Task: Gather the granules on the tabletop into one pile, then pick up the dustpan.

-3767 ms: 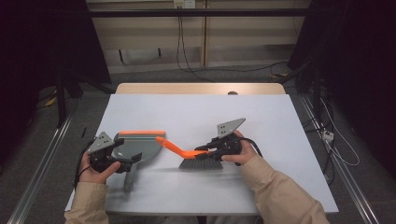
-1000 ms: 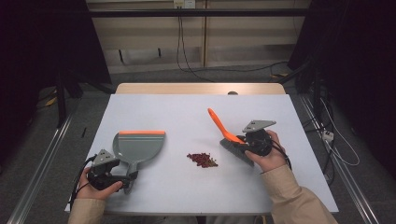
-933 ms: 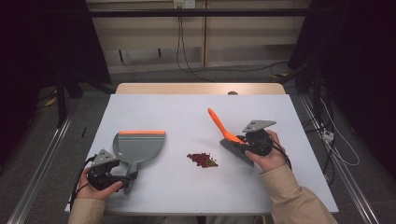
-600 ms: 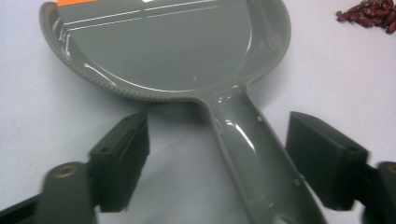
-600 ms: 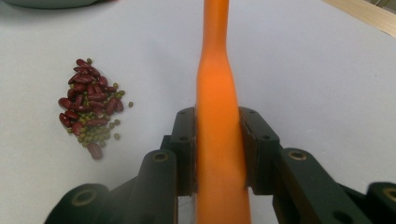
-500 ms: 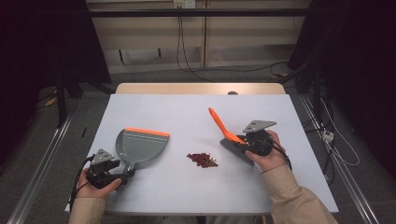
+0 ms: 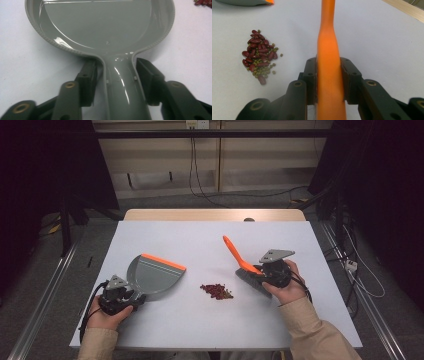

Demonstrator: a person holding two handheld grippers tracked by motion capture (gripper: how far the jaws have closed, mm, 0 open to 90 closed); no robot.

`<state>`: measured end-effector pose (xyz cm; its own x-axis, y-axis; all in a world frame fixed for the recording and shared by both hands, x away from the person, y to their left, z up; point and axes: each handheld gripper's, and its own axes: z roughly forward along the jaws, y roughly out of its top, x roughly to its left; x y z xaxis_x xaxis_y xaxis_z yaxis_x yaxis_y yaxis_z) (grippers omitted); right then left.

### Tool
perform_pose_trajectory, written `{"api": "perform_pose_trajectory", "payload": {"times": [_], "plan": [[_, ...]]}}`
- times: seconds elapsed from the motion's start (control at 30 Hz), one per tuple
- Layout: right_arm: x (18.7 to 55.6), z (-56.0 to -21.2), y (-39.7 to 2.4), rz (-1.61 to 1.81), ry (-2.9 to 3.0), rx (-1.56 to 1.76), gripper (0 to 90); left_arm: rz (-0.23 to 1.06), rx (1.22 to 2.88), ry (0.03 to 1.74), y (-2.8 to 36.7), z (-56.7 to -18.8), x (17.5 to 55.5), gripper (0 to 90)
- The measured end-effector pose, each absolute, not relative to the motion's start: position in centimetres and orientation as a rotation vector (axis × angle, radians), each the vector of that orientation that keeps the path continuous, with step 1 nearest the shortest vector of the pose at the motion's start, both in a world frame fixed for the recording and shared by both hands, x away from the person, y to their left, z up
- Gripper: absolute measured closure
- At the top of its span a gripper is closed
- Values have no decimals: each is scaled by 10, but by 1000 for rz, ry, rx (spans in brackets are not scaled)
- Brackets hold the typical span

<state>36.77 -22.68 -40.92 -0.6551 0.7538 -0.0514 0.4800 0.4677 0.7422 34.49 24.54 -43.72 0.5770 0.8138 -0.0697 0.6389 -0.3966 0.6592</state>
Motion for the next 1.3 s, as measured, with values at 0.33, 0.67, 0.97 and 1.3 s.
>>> {"api": "perform_pose_trajectory", "payload": {"times": [0.33,0.67,0.97,1.3], "plan": [[367,-409,-226,1005,2349,1035,698,344,2196,1136,247,-435,348,622],[368,-410,-226,1005,2348,1040,696,342,2166,1101,251,-430,348,628],[368,-413,-223,991,2367,1047,672,312,2166,1050,251,-422,341,629],[368,-406,-223,989,2371,1075,679,266,2190,971,250,-417,335,629]]}}
